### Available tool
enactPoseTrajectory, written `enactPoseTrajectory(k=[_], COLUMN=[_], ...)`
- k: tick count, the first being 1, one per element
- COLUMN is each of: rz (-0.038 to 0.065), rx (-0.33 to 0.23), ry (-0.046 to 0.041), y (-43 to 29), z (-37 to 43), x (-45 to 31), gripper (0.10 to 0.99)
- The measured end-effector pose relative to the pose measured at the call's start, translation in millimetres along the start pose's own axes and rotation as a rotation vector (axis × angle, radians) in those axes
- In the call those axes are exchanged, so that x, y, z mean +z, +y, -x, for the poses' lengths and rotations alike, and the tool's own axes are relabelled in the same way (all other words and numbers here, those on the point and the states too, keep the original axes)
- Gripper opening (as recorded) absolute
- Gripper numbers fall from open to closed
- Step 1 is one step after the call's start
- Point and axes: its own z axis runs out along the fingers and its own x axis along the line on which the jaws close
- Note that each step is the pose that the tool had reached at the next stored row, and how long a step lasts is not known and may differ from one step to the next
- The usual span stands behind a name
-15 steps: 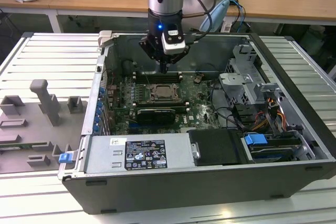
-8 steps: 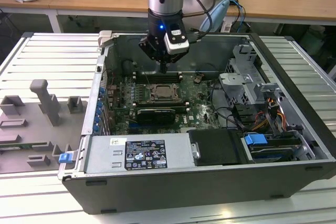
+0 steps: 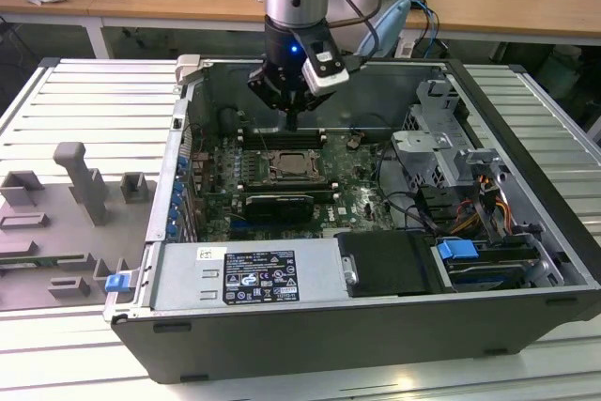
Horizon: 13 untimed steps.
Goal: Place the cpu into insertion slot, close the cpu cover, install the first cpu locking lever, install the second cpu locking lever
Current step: 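Install the first cpu locking lever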
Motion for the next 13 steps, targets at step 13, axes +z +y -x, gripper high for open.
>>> enactPoseTrajectory(k=[13], rz=[0.004], rx=[-0.103], ry=[0.0051], y=[-3.0], z=[-35.0], x=[1.2], gripper=[0.102])
